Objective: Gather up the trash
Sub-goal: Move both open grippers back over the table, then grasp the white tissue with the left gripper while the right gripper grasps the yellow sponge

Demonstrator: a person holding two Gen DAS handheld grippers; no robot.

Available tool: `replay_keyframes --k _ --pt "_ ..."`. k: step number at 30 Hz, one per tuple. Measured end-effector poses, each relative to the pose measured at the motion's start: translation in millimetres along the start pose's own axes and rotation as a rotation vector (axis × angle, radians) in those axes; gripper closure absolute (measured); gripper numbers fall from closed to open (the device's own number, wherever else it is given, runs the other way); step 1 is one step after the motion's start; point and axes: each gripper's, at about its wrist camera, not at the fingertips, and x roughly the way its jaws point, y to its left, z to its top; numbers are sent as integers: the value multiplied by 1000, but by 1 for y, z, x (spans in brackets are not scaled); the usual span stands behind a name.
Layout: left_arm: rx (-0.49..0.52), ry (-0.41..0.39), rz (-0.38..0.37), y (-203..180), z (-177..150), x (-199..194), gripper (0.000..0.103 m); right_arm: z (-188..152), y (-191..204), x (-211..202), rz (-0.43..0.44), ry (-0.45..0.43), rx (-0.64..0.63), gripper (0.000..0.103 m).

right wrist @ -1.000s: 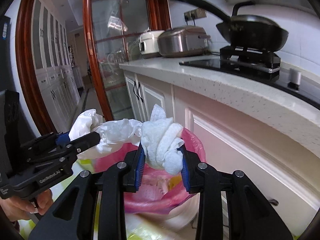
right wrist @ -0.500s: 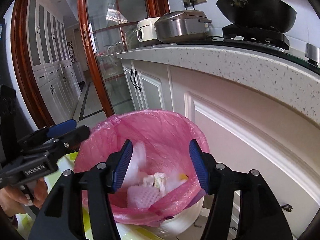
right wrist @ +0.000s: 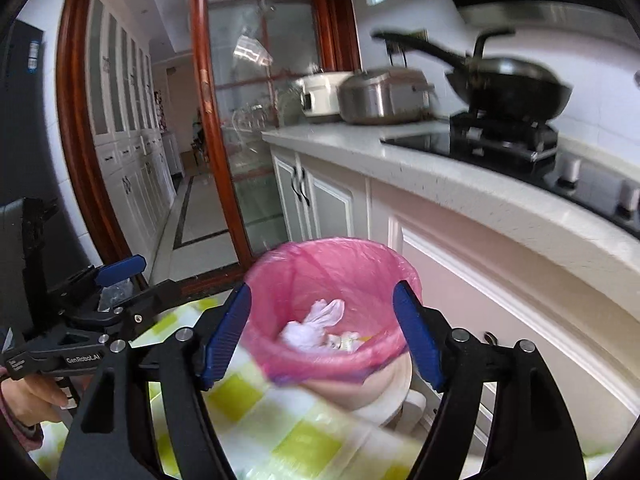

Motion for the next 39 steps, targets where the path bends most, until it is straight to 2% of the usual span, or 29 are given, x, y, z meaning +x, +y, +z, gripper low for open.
replay_keyframes --k 11,14,20,28,33,39 --pt "-12 -52 -22 -43 -51 -164 5 -60 55 -167 -23 -74 13 26" --pt "-5 -53 -23 -54 -70 -193 5 -86 70 -209 -43 -87 32 24" --pt "21 -14 -4 -68 -118 -236 5 -134 91 -259 -80 -86 62 23" --pt "8 40 -6 -60 -164 -248 5 -179 108 -274 -116 -59 109 23" --pt "38 95 21 -48 -180 -231 5 -197 111 -258 -142 -16 138 23" --pt "19 158 42 -24 -194 -201 7 -212 114 -237 -142 31 152 23"
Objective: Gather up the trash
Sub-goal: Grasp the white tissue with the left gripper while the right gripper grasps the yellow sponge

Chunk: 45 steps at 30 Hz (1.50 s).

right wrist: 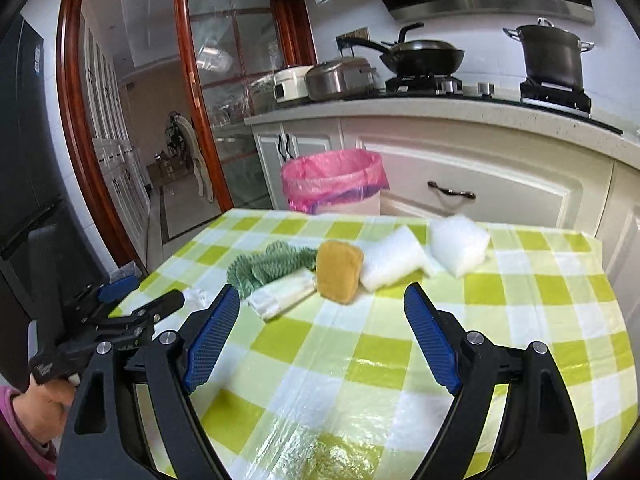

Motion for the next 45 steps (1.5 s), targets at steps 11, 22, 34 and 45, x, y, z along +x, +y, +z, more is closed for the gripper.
replay_keyframes --k 11,22,34,45 --pt "-4 153 4 15 1 74 24 -7 4 32 24 57 -17 23" --pt "44 227 -9 4 -2 95 66 2 -10 71 17 82 27 23" --pt "14 102 -35 -4 3 62 76 10 -15 130 -24 148 88 23" --pt "-38 11 -60 8 22 54 76 10 -8 182 -142 208 151 39"
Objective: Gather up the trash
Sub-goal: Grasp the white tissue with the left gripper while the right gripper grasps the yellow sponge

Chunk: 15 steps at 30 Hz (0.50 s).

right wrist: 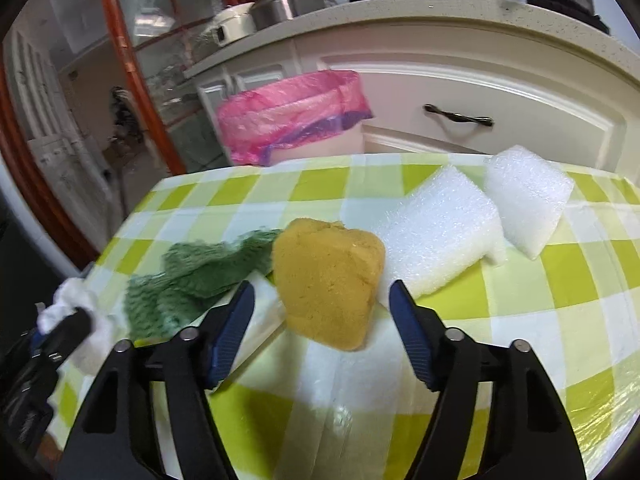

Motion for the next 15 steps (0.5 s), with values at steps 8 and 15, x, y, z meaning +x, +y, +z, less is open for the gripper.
replay_keyframes --k 8,15 --pt "16 -10 -9 1 0 -8 76 4 1 8 -16 20 3 69" --pt "20 -36 -11 -9 0 -28 76 -1 -2 -26 42 -15 -34 74"
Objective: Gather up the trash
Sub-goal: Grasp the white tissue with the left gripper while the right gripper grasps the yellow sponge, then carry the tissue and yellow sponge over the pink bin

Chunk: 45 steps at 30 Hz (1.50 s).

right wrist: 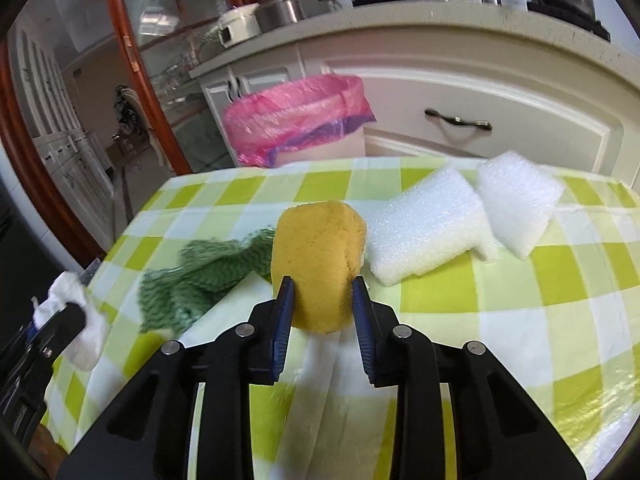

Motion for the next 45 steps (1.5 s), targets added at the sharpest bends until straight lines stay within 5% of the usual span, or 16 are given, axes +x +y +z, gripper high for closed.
replay_keyframes --k 10,25,36,45 --pt "18 -61 -24 -36 -1 -50 76 -26 -13 -99 51 -88 -48 74" --pt "50 -145 -162 -121 -8 -129 76 -49 -34 -225 154 -290 -104 74" --pt "78 -217 -139 -126 19 -143 76 -29 -31 -244 206 -354 -140 74" --pt "87 -276 -125 -111 71 -124 76 26 -25 -228 238 -400 -163 74"
